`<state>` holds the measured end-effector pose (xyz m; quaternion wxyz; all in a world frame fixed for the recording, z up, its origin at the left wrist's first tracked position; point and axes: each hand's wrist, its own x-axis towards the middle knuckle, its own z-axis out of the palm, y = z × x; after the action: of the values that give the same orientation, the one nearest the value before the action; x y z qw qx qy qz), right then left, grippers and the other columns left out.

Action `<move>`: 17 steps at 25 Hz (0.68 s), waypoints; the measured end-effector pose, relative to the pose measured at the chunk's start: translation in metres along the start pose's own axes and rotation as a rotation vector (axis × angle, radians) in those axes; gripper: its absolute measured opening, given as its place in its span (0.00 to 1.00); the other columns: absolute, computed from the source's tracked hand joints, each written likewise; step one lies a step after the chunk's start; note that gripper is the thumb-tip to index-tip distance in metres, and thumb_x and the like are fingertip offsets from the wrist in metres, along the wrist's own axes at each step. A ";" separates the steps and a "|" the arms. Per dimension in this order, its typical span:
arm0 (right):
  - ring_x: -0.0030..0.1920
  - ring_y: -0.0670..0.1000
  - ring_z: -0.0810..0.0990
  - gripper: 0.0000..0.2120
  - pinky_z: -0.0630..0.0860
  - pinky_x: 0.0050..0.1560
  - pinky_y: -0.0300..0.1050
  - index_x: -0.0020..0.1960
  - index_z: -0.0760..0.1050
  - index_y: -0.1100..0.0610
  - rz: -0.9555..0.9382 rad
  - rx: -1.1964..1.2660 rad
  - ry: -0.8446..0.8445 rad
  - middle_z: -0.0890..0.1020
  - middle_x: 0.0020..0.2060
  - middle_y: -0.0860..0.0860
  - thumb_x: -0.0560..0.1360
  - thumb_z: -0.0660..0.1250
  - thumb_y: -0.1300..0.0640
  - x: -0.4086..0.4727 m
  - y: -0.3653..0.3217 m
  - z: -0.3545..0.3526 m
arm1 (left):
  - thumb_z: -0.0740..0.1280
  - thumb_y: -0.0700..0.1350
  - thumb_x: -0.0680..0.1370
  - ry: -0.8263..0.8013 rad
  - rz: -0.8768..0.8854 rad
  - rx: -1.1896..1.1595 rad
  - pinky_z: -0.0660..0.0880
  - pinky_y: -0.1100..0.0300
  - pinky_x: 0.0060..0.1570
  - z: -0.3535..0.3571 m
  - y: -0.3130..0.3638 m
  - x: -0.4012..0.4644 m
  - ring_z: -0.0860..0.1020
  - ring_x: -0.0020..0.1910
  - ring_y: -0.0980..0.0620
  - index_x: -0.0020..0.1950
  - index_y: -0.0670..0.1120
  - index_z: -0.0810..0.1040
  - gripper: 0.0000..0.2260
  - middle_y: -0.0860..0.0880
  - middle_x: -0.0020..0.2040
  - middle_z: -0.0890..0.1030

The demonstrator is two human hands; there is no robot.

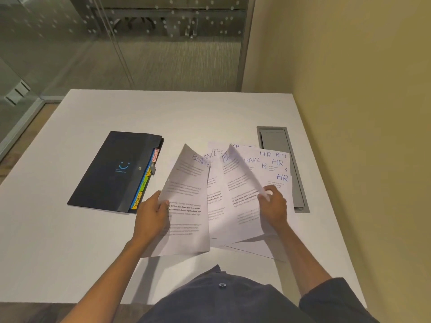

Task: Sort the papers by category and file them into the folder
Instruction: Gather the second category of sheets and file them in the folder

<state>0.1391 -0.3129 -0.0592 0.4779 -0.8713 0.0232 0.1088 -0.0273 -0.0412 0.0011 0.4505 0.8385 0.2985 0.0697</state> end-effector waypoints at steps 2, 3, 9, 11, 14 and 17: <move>0.45 0.54 0.83 0.10 0.76 0.38 0.41 0.59 0.75 0.55 -0.035 0.090 -0.012 0.83 0.48 0.53 0.78 0.66 0.60 0.002 -0.007 -0.020 | 0.61 0.41 0.81 0.016 0.045 0.075 0.76 0.65 0.42 -0.002 0.001 0.005 0.77 0.44 0.54 0.54 0.46 0.73 0.03 0.49 0.53 0.80; 0.47 0.54 0.83 0.12 0.77 0.39 0.40 0.60 0.76 0.55 -0.035 0.139 -0.003 0.84 0.50 0.54 0.77 0.67 0.60 0.003 -0.011 -0.031 | 0.61 0.41 0.80 0.030 0.042 0.083 0.76 0.64 0.43 -0.003 0.003 0.007 0.78 0.45 0.52 0.53 0.45 0.73 0.03 0.47 0.53 0.80; 0.46 0.48 0.85 0.09 0.81 0.45 0.40 0.56 0.80 0.53 -0.115 0.337 0.061 0.85 0.48 0.50 0.77 0.68 0.62 -0.001 -0.041 -0.090 | 0.63 0.41 0.80 0.036 -0.043 0.043 0.75 0.59 0.45 -0.002 0.015 0.014 0.79 0.51 0.46 0.58 0.41 0.74 0.08 0.45 0.56 0.80; 0.44 0.43 0.85 0.10 0.81 0.45 0.41 0.50 0.80 0.50 -0.098 0.414 0.063 0.85 0.46 0.48 0.77 0.68 0.64 0.000 -0.047 -0.095 | 0.63 0.42 0.80 0.016 -0.057 0.012 0.77 0.55 0.47 0.000 0.019 0.015 0.79 0.51 0.45 0.59 0.43 0.74 0.09 0.45 0.57 0.80; 0.49 0.51 0.85 0.11 0.82 0.49 0.45 0.57 0.79 0.56 -0.034 0.525 -0.040 0.85 0.51 0.54 0.77 0.68 0.65 -0.001 -0.049 -0.089 | 0.64 0.42 0.79 -0.032 -0.086 -0.107 0.78 0.50 0.51 0.004 0.030 0.016 0.79 0.50 0.46 0.61 0.44 0.75 0.11 0.46 0.56 0.80; 0.46 0.51 0.85 0.11 0.82 0.43 0.38 0.58 0.78 0.57 0.037 0.508 -0.144 0.85 0.50 0.53 0.77 0.68 0.65 -0.005 -0.049 -0.069 | 0.65 0.38 0.78 -0.076 -0.161 -0.377 0.80 0.52 0.47 0.010 0.051 0.012 0.81 0.46 0.50 0.60 0.45 0.76 0.11 0.47 0.51 0.82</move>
<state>0.1524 -0.3448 0.0183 0.6795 -0.7130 0.0314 0.1698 0.0085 -0.0626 0.0344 0.6147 0.7146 0.3291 0.0564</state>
